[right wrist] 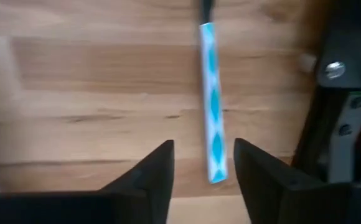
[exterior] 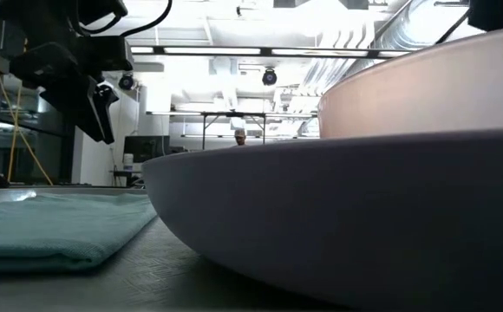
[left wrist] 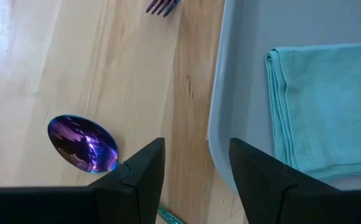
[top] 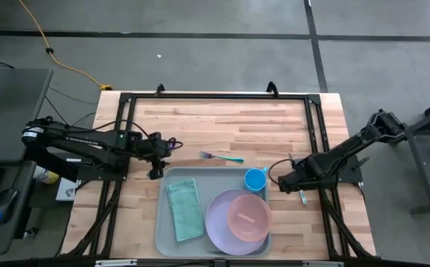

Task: Set up tray
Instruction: Put the green patterned knife on the light blue napkin

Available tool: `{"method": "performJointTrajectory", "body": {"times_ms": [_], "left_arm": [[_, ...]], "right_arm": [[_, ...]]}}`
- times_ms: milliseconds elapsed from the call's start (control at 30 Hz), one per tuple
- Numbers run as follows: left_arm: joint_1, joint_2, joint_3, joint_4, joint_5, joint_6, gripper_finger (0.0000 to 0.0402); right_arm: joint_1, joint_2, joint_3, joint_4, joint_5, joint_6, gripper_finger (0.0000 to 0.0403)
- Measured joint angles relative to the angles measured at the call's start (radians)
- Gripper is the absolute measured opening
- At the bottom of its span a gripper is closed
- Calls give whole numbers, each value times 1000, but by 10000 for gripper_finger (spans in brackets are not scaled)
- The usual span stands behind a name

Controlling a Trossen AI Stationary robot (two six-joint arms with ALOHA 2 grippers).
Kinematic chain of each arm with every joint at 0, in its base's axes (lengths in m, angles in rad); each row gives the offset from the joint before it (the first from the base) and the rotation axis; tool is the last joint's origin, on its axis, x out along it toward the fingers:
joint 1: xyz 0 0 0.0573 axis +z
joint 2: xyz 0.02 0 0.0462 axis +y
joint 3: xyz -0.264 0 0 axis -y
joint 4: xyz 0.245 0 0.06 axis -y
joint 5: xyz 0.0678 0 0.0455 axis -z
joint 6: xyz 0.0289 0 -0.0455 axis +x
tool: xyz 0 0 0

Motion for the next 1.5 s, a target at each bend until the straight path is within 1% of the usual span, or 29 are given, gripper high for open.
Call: {"method": "performJointTrajectory", "body": {"times_ms": [133,233,467,700,900,1100,1500], "left_arm": [[0,0,0,-10,1,0,211],[0,0,0,-8,14,0,211],[0,0,0,-8,14,0,211],[0,0,0,-9,24,0,211],[0,0,0,-9,37,0,211],[0,0,0,-8,37,0,211],[0,0,0,-6,36,0,211]], "right_arm": [[0,0,-16,-24,-17,8,179],[0,0,-31,-10,-14,11,189],[-1,0,-138,184,-28,33,189],[-16,0,-176,209,-36,29,189],[-44,-5,-218,284,-45,12,189],[-46,-3,-223,293,-36,-2,177],[-46,-2,-224,317,-31,-3,130]]}}
